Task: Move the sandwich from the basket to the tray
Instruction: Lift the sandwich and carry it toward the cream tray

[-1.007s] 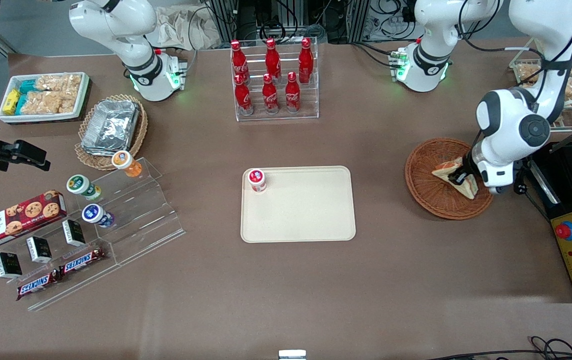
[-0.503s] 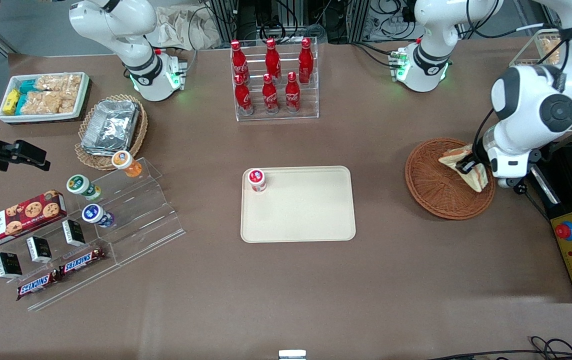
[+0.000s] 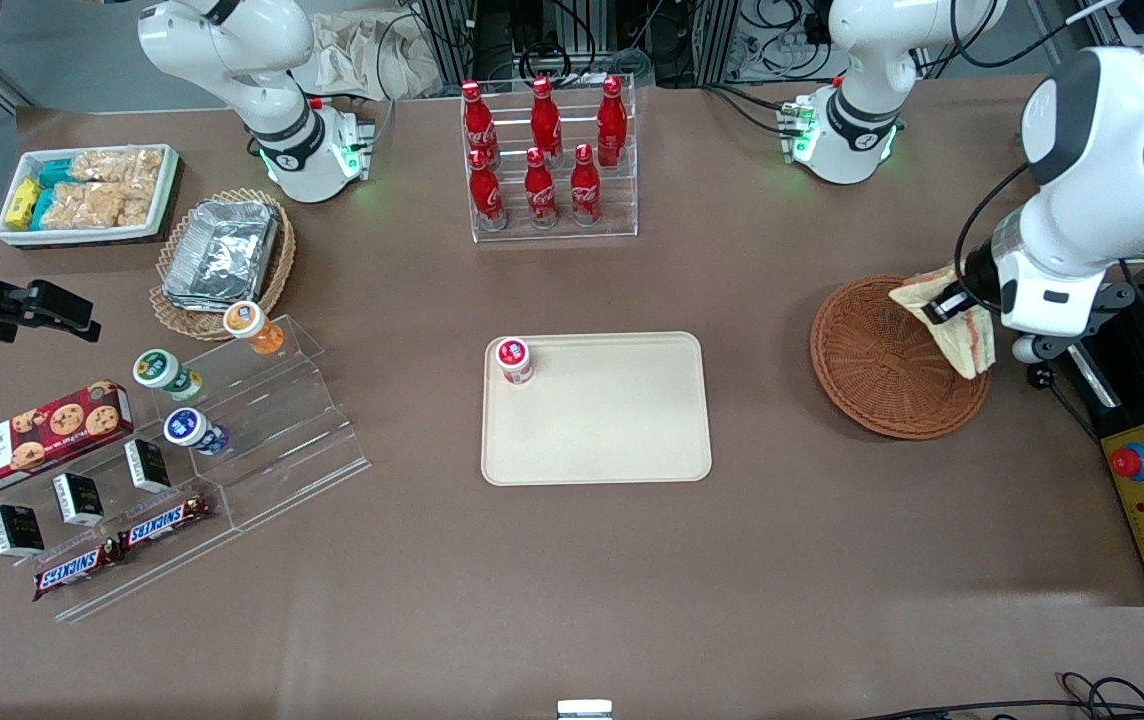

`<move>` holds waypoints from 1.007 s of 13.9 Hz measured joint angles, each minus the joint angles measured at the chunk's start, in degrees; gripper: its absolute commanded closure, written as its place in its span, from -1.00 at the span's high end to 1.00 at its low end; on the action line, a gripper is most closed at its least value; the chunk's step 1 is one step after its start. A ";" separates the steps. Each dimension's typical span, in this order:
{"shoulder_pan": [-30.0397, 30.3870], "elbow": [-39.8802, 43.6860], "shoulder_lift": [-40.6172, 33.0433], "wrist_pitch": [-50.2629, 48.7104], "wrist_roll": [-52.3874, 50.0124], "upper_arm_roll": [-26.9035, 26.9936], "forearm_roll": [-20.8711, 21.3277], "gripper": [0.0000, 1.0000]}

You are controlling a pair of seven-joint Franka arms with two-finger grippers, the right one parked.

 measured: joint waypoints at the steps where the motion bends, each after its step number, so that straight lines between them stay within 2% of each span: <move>1: 0.01 1.31 0.16 -0.82 1.97 -0.91 -0.08 -0.35; 7: -0.15 5.73 5.73 -0.76 3.52 -13.16 -0.31 -0.34; 10: -0.79 6.77 10.76 3.85 2.32 -17.80 -0.11 -0.34; 12: -3.45 6.89 14.43 7.46 0.70 -18.51 1.88 -0.33; 14: -6.59 6.96 18.64 10.93 -1.52 -18.57 5.73 -0.33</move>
